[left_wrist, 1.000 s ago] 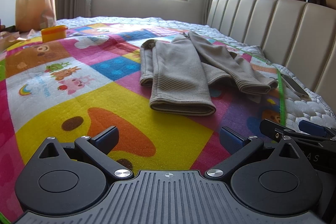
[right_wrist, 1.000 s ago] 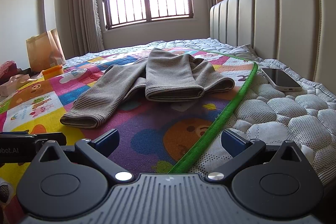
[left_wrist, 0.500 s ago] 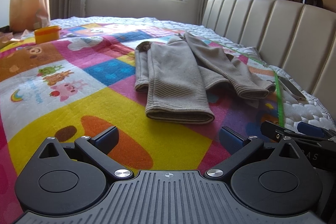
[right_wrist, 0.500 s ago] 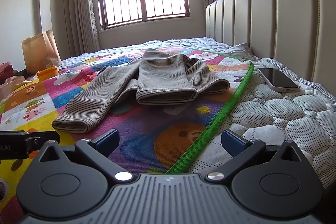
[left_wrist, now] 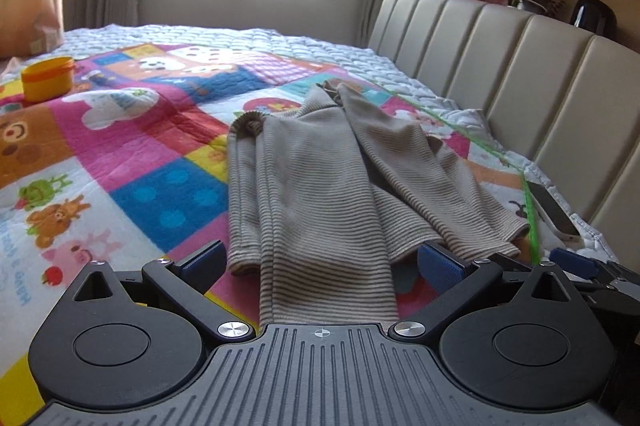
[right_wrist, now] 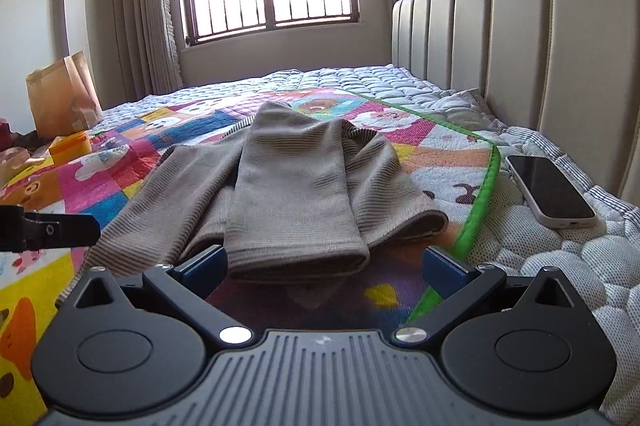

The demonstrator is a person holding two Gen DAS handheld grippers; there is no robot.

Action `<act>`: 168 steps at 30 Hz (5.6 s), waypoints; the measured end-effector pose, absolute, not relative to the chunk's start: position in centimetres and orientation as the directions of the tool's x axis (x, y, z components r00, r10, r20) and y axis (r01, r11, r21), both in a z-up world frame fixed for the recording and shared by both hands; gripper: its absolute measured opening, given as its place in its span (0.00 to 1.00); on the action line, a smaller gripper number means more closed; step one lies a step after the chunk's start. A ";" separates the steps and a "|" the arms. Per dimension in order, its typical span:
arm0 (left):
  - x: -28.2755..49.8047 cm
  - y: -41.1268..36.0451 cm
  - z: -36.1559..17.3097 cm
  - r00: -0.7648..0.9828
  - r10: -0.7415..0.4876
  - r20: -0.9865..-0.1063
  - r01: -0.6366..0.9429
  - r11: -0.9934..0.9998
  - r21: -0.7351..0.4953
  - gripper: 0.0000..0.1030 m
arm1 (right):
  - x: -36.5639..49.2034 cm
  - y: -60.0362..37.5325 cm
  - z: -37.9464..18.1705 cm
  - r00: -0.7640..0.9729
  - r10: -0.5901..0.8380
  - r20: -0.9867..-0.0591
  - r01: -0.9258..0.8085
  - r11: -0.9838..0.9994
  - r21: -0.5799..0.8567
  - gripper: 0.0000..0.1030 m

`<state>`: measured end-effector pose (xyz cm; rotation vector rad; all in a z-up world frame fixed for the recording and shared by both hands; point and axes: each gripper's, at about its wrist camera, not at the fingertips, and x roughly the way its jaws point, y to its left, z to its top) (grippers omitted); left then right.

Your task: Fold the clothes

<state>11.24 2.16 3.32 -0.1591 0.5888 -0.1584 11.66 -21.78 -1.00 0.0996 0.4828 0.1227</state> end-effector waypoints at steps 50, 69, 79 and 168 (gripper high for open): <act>22.3 8.2 0.0 0.649 -0.473 -0.596 0.092 0.826 -0.556 0.93 | 21.7 -25.4 0.6 0.845 0.246 -0.474 -0.111 0.949 0.294 1.00; 22.4 5.6 -1.1 0.585 -0.594 -0.552 0.189 0.762 -0.619 0.65 | 18.5 -23.3 -3.4 0.799 0.300 -0.521 -0.125 0.931 0.344 1.00; 26.2 10.2 3.3 0.683 -0.616 -0.393 0.189 0.668 -0.720 0.15 | 18.0 -23.2 -3.9 0.817 0.295 -0.496 -0.132 0.932 0.338 1.00; 22.9 5.8 -2.3 0.803 -0.323 -0.501 0.216 0.941 -0.260 1.00 | 21.4 -16.3 2.1 0.902 0.098 -0.421 -0.272 0.885 -0.377 1.00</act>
